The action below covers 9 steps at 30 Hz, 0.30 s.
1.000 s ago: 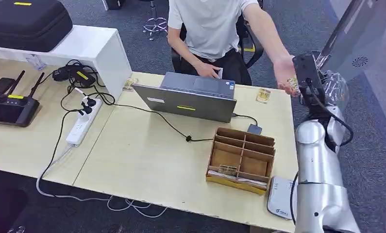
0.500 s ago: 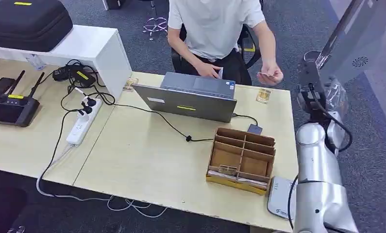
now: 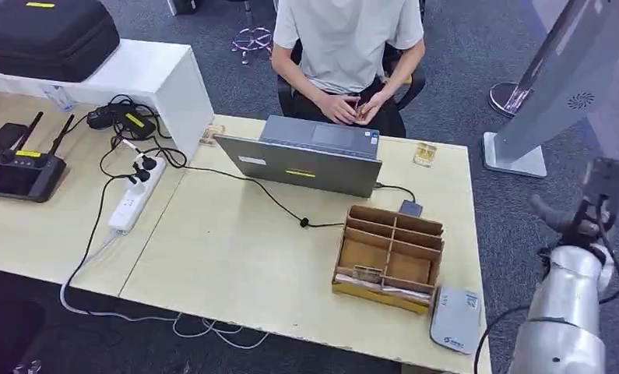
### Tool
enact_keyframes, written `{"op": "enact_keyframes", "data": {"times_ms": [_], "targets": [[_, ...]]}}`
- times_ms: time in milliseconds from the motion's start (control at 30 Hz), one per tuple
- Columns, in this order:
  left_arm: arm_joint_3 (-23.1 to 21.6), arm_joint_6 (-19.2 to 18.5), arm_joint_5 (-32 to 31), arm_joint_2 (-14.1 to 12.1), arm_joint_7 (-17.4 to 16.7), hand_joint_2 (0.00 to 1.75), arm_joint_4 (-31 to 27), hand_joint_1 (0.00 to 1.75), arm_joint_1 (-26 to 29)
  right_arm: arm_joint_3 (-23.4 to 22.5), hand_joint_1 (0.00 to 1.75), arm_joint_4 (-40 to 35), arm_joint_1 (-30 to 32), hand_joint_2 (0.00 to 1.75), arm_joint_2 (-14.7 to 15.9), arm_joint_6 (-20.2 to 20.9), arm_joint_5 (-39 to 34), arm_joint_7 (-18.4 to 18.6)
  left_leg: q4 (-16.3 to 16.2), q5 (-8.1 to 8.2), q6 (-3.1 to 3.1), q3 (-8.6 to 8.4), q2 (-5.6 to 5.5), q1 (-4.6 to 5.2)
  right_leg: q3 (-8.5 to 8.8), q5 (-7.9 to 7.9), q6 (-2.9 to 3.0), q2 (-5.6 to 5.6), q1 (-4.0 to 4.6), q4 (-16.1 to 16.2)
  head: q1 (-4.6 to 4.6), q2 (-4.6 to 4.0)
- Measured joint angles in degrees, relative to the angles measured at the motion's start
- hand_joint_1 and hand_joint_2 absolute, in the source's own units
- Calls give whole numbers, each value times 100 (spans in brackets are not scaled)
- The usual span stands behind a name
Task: Pass the card to the sensor for recognition and then transmit it.
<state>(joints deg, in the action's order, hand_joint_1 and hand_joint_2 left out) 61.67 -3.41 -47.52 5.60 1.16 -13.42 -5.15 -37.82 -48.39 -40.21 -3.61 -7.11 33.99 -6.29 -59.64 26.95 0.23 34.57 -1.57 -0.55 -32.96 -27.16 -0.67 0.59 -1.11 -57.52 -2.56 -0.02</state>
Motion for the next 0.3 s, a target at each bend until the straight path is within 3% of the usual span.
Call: {"op": "enact_keyframes", "data": {"times_ms": [167, 267, 300], "targets": [[206, -42, 171, -37, -18, 175, 0, 0, 31, -1128, 0, 728, 813, 175, 825, 114, -824, -646, -2, 16, 22, -2, -14, 1, 15, -14, -17, 16, 0, 13, -2, 0], [320, -48, 221, -50, 6, 175, 0, 0, 60, -1692, 0, 1205, 1450, 175, 1141, 99, -946, -892, -1, 26, 21, 2, -16, 2, 11, -19, -17, 17, -1, 14, 0, 0], [344, -44, 228, -50, 9, 0, 0, 0, 65, -1834, 0, 1342, 1632, 175, 1211, 99, -955, -960, 0, 31, 18, 3, -8, 2, 11, -19, -17, 7, -1, 13, -4, 0]]}}
